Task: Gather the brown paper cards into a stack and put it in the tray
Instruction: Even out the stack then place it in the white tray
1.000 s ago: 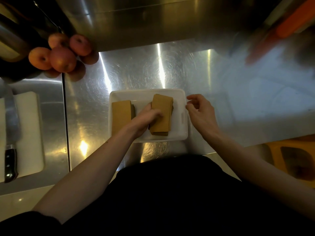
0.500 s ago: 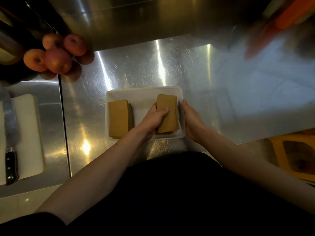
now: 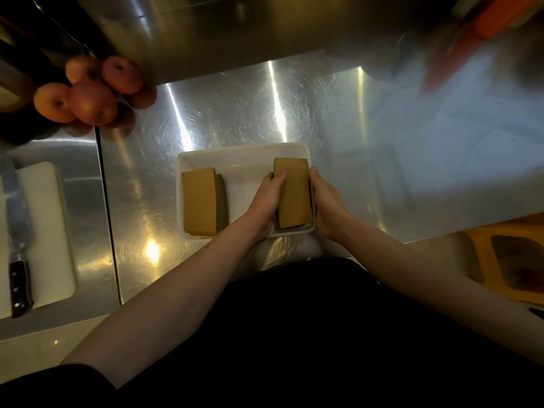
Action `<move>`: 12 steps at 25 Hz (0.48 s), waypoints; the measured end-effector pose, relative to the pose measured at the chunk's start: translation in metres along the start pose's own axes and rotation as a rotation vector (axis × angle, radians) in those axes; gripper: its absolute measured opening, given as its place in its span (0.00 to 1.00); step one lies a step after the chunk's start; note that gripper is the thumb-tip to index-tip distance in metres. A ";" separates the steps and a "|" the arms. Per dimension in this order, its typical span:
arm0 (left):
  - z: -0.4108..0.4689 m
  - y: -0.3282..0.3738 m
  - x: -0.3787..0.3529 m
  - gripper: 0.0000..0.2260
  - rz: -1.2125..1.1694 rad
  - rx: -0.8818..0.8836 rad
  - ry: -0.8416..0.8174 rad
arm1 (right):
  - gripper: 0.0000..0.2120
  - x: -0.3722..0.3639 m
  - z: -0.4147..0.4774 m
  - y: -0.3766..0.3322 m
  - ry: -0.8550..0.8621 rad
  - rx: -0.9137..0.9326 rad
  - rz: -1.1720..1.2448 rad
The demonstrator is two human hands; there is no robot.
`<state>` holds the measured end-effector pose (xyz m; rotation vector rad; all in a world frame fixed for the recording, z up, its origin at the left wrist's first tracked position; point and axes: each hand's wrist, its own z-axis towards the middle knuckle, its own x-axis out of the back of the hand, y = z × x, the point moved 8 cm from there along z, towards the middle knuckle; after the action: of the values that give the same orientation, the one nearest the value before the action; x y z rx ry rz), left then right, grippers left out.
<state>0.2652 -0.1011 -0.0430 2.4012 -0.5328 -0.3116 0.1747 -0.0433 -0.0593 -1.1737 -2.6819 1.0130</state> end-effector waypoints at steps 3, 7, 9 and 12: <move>-0.002 0.000 0.005 0.16 -0.067 -0.004 0.030 | 0.21 -0.001 0.001 0.002 -0.034 -0.006 0.005; -0.005 -0.007 -0.003 0.15 -0.155 0.091 0.073 | 0.21 -0.001 0.004 0.003 -0.014 0.000 -0.004; -0.006 -0.008 -0.006 0.15 -0.170 0.109 0.095 | 0.22 0.000 0.007 0.004 -0.013 -0.005 -0.028; -0.006 -0.007 -0.006 0.16 -0.181 0.104 0.100 | 0.23 0.000 0.009 0.003 -0.021 -0.010 -0.044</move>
<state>0.2636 -0.0904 -0.0425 2.5561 -0.2936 -0.2450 0.1741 -0.0464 -0.0682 -1.1067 -2.7192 1.0132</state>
